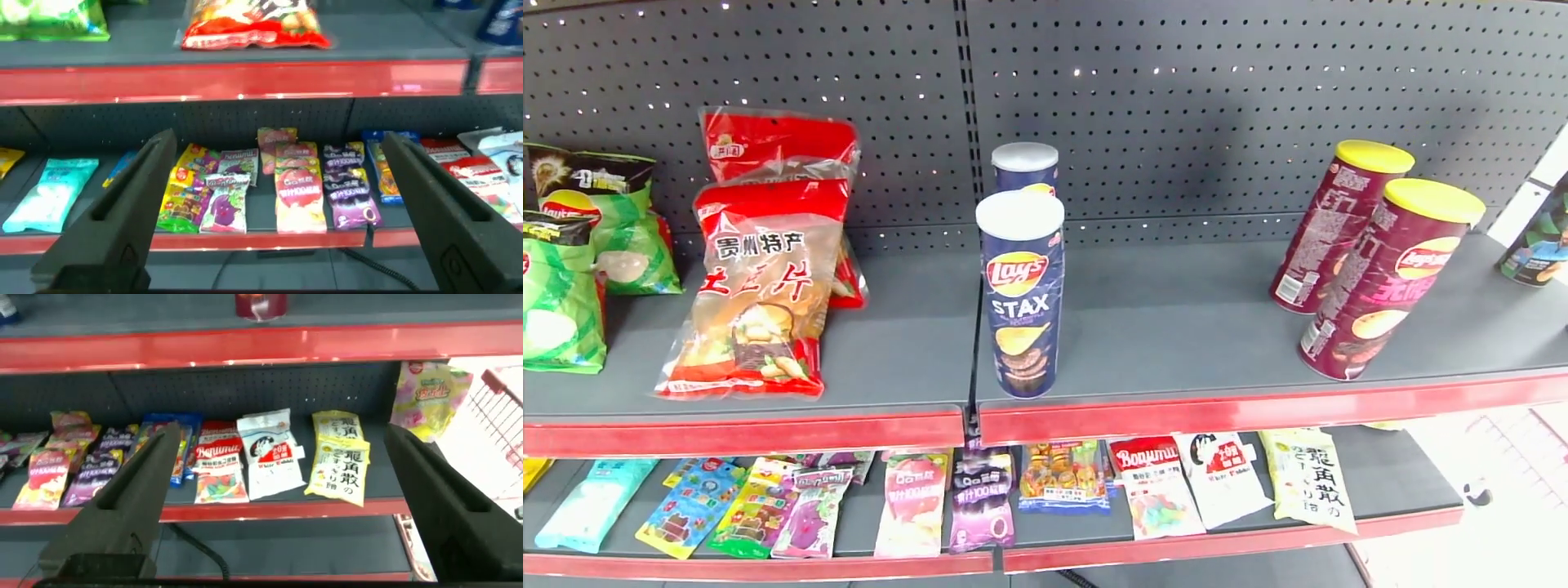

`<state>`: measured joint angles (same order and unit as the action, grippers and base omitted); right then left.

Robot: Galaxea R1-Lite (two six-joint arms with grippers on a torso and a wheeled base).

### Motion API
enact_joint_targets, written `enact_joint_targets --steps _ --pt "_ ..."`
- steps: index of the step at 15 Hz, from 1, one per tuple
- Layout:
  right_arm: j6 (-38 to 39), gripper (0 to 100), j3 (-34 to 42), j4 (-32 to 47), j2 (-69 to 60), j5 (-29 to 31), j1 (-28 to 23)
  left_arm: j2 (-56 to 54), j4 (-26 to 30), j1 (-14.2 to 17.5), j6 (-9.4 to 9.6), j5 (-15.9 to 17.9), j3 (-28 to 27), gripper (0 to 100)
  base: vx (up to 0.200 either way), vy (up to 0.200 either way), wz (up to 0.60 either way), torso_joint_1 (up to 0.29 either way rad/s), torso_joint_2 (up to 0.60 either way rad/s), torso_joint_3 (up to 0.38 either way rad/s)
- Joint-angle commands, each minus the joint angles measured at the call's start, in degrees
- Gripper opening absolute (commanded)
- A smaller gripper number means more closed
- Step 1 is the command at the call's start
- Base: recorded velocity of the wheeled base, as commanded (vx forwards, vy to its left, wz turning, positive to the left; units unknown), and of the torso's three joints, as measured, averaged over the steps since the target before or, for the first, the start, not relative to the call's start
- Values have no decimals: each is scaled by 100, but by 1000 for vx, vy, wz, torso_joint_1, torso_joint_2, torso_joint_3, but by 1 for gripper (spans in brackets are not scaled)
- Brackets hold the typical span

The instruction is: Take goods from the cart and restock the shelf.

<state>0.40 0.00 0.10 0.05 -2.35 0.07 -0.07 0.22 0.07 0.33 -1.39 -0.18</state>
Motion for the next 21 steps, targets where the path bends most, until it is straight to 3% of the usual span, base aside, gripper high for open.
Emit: enact_joint_targets --steps 1,21 --pt "-5 100 0 -1 4 -2 1 7 -4 1 2 -2 1 100 0 0 0 0 0 0" --pt "-23 100 0 -1 4 86 1 7 -4 1 2 -2 1 100 0 -200 0 4 1 2"
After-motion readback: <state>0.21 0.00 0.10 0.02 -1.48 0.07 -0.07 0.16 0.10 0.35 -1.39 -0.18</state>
